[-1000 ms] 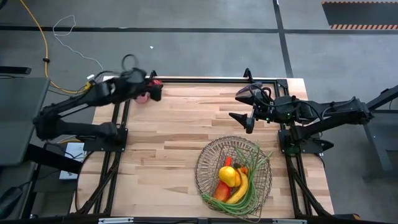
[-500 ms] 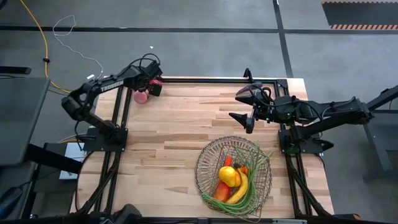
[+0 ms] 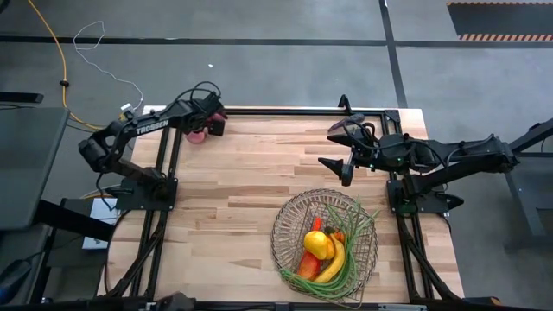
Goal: Build produce basket
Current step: Put the peach into the wire basket
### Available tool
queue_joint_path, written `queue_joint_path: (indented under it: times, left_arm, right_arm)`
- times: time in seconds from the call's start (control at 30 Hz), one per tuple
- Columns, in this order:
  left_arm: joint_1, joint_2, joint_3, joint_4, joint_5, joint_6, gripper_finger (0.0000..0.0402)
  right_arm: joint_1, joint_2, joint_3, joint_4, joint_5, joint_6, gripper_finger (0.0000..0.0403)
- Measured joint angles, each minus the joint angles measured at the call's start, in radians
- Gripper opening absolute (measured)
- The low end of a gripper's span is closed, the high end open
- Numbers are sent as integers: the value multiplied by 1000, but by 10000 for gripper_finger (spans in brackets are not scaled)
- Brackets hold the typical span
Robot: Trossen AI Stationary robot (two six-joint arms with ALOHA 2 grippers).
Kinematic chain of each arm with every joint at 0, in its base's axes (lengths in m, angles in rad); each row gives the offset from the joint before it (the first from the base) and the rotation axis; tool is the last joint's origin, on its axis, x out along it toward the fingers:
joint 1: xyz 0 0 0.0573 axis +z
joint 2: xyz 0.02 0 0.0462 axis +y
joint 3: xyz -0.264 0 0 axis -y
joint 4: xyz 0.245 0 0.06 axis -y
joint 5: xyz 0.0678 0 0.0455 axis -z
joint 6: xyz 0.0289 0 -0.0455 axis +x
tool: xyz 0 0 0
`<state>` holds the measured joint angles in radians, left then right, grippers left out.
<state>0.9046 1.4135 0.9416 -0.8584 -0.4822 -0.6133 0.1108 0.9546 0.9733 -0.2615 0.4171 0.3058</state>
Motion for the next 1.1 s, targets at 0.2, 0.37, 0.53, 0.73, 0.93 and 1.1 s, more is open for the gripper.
queue_joint_path:
  times: [0.2,0.37,0.53,0.73,0.93,1.1]
  left_arm:
    - [-13,-32,-54,59,-17,-41,328]
    - [-33,-34,-92,124,-84,-72,328]
    - [-43,-34,-111,166,-120,-141,328]
    - [-74,-55,-111,118,-130,-245,328]
    - [-176,-107,-111,-10,-292,-415,328]
    - [-172,-88,-135,-3,-309,-429,328]
  right_arm:
    - [0,0,0,0,0,1,383]
    - [0,0,0,0,0,11,383]
    - [0,0,0,0,0,55,383]
    - [0,0,0,0,0,53,383]
    - [0,0,0,0,0,43,383]
    - [0,0,0,0,0,3,383]
